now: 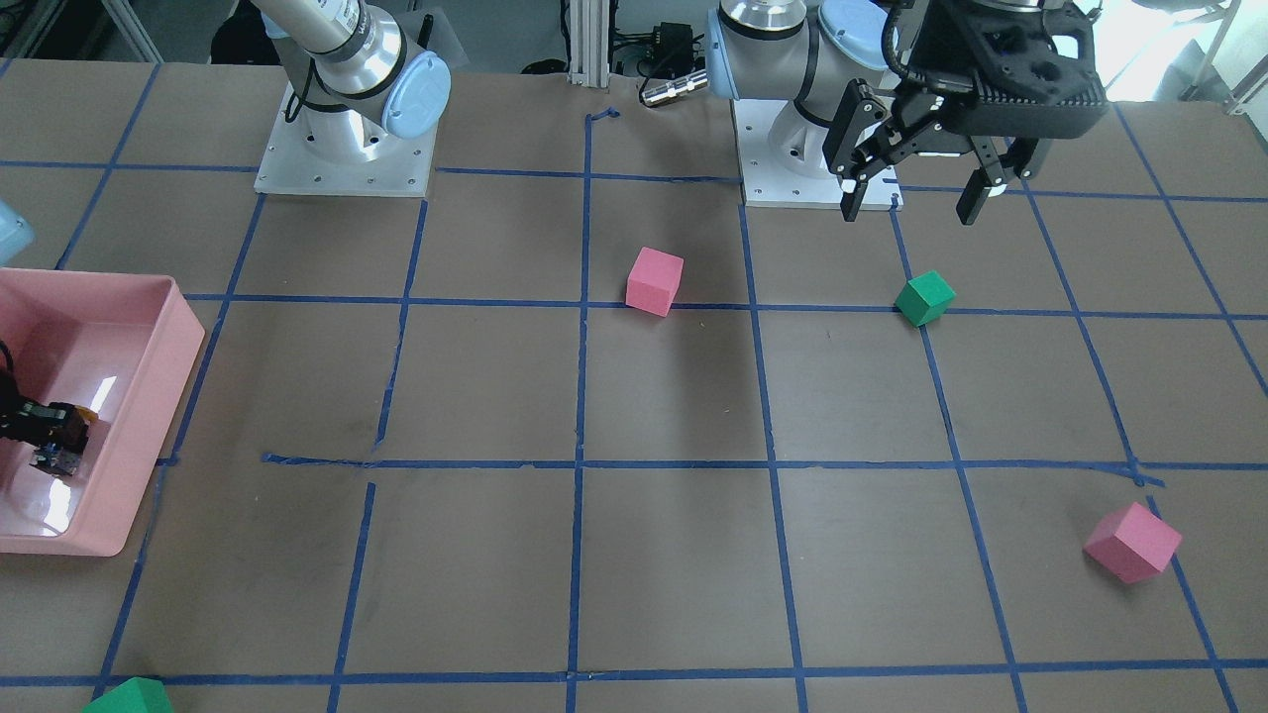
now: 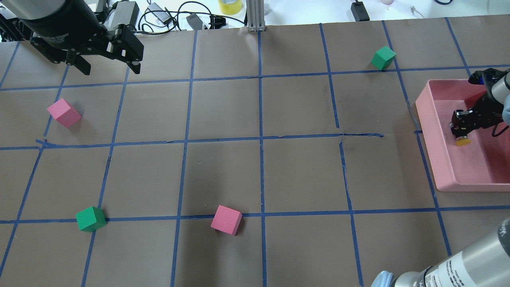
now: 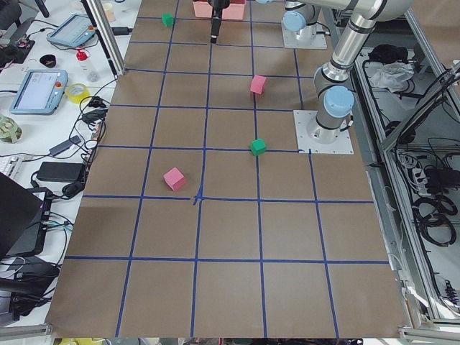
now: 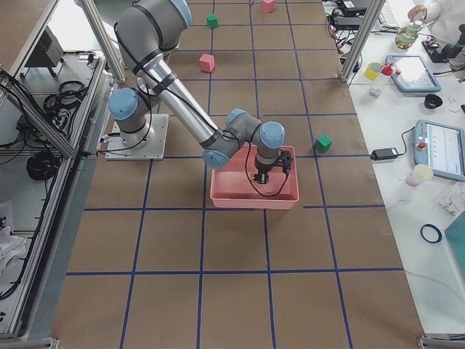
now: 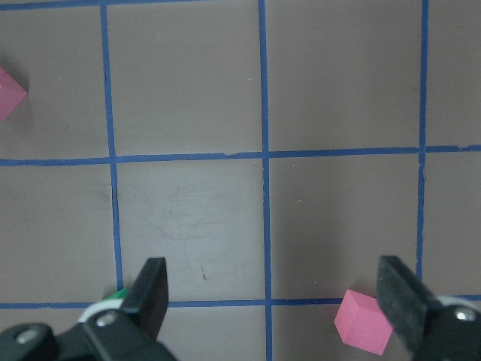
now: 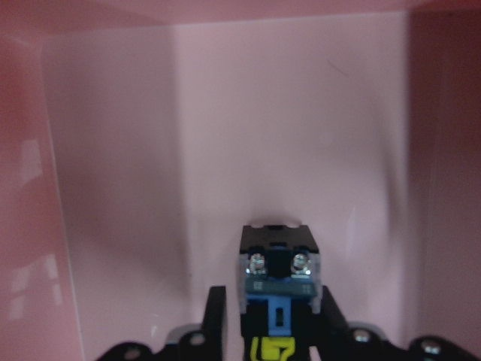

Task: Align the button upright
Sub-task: 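Close the right gripper on the button and lift it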

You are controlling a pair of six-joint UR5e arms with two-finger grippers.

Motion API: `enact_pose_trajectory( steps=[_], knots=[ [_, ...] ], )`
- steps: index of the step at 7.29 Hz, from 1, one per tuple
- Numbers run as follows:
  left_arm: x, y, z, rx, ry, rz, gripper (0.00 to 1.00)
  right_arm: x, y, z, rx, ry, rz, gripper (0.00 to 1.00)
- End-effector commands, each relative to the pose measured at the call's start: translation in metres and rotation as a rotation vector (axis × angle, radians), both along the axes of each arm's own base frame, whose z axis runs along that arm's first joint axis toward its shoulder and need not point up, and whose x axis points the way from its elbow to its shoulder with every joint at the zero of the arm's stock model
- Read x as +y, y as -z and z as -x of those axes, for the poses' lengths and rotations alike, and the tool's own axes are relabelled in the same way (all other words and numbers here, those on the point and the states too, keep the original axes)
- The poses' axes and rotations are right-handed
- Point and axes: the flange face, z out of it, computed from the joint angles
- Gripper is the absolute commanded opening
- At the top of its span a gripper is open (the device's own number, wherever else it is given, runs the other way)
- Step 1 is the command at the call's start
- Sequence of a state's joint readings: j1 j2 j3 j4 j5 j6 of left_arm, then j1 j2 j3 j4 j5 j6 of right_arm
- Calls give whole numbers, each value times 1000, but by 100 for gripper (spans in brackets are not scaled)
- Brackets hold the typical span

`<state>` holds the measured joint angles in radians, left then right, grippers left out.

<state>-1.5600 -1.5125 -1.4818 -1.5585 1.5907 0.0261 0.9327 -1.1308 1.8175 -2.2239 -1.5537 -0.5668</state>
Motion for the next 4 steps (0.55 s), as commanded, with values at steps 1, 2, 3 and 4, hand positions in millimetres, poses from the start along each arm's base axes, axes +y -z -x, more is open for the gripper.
enact_pose_trajectory(
  steps=[1, 2, 3, 4],
  knots=[
    [0, 0, 0, 0, 0, 0, 100, -2, -11, 2, 13, -10, 9, 0],
    [0, 0, 0, 0, 0, 0, 100, 0, -36, -6, 13, -18, 7, 0],
    [0, 0, 0, -2, 0, 0, 100, -1, -79, -22, 7, -24, 17, 0],
    [0, 0, 0, 0, 0, 0, 100, -17, -115, -43, 16, -66, 26, 0]
  ],
)
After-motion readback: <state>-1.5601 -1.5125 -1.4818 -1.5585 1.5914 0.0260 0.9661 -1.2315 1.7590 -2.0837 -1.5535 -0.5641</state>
